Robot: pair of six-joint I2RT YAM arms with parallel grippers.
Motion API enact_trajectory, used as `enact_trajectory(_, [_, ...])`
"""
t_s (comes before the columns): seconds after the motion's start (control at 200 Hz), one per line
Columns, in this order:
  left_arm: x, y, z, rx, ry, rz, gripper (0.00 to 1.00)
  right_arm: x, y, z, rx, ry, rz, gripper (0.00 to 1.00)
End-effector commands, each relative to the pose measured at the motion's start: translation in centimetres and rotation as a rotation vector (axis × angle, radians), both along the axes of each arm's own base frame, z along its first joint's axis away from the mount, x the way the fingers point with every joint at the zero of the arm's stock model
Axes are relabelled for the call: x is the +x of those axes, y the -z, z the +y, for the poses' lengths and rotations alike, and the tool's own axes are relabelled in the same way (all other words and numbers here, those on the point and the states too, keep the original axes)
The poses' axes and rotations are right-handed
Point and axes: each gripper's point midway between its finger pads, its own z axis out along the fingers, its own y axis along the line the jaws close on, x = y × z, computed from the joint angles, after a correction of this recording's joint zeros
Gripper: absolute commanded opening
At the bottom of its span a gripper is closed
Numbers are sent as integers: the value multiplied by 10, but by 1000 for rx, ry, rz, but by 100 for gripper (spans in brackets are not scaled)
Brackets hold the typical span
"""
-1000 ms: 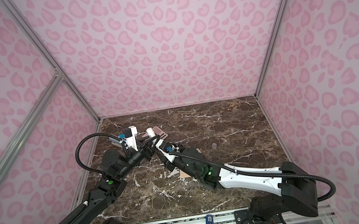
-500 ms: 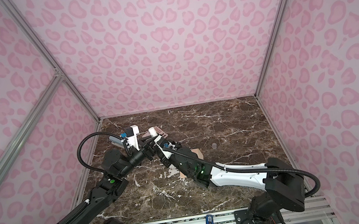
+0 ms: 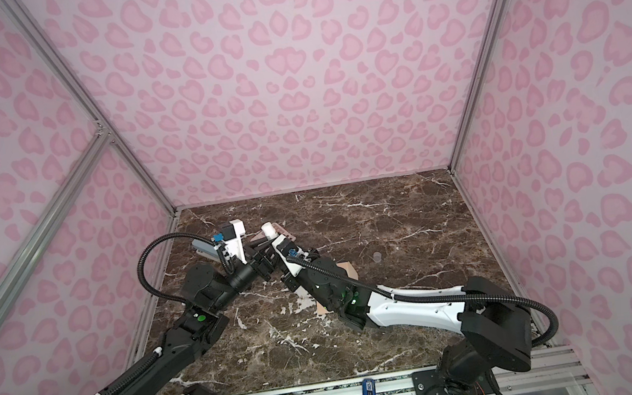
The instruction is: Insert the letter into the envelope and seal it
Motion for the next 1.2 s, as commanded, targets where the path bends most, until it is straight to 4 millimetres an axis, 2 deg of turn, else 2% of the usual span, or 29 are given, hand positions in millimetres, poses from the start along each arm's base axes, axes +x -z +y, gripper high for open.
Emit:
enact_trajectory(0.0, [-3,-4,-2,-11,15,-20,4,4,-15,-3,52,26,-25,24])
enact_trajectory(0.185, [-4,-8,-2,2,17,-29,4,0,-16,-3,57,-17,-7,12])
enact_trajectory(0.36, [-12,-10,-6,26,103,-43,4,-19,-23,1,102,-213,36,7])
enact_trajectory(0.565, [-44,-11,-22,-6,385,-93,4,-61,-38,3,150,-550,72,7])
enact_trajectory(0.67, [-59,-14,-25,-44,487,-124,4,-69,-42,-6,183,-628,104,6])
enact_trajectory(0.81, [-70,-21,-27,-86,567,-155,4,-67,-47,-22,235,-689,148,6])
enact_trajectory(0.92, [-69,-24,-29,-87,577,-149,4,-59,-47,-31,249,-677,162,14])
enact_trajectory(1.01, [-63,-22,-30,-58,545,-138,4,-50,-40,-33,210,-617,152,35])
enact_trajectory(1.08, [-56,-21,-30,-28,493,-129,4,-41,-32,-34,154,-542,138,47])
enact_trajectory(1.195, [-35,-19,-24,36,318,-101,4,-29,-13,-31,1,-375,91,54])
